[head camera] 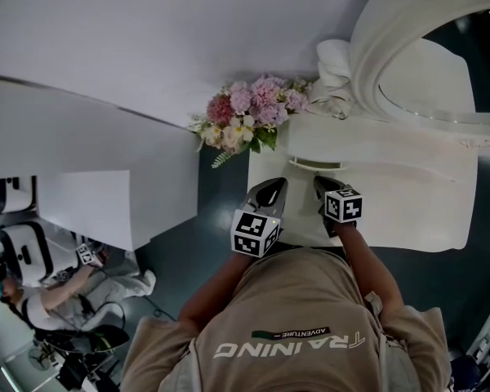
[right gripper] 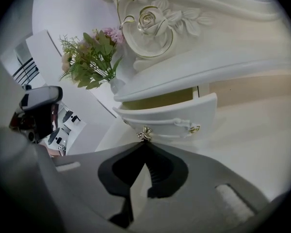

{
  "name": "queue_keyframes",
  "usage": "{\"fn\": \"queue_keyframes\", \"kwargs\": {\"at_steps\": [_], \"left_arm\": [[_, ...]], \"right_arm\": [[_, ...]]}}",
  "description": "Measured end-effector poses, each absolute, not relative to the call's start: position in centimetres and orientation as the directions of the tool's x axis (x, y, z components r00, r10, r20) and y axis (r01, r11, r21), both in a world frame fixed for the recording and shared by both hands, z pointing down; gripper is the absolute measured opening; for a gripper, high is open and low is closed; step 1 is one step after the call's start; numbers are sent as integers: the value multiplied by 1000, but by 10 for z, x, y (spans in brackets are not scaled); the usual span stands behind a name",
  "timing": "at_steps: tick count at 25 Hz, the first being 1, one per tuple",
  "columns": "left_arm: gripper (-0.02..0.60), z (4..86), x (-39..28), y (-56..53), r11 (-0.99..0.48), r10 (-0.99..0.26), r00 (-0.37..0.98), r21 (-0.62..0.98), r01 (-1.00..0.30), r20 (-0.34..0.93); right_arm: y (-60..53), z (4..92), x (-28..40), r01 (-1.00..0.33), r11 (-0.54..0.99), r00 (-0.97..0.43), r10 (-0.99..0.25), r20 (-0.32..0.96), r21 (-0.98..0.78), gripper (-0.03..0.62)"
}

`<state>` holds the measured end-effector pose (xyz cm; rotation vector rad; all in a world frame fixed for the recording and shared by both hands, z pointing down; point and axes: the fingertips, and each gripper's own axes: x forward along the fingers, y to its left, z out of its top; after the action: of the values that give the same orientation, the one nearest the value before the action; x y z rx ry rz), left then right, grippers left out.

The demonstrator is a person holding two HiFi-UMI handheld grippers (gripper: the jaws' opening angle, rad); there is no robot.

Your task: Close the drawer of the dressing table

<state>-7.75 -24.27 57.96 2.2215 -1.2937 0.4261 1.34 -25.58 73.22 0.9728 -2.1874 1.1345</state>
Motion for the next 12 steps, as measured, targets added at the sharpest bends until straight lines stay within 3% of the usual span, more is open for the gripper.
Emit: {"fn": "queue_keyframes", "kwargs": {"at_steps": [12], "left_arm": [[17,581,-84,-245,-400,-702,493,288,-870,515]], "right_arm": [[-287,728,20,-801,360,-597,-427,679,-478,2]]}}
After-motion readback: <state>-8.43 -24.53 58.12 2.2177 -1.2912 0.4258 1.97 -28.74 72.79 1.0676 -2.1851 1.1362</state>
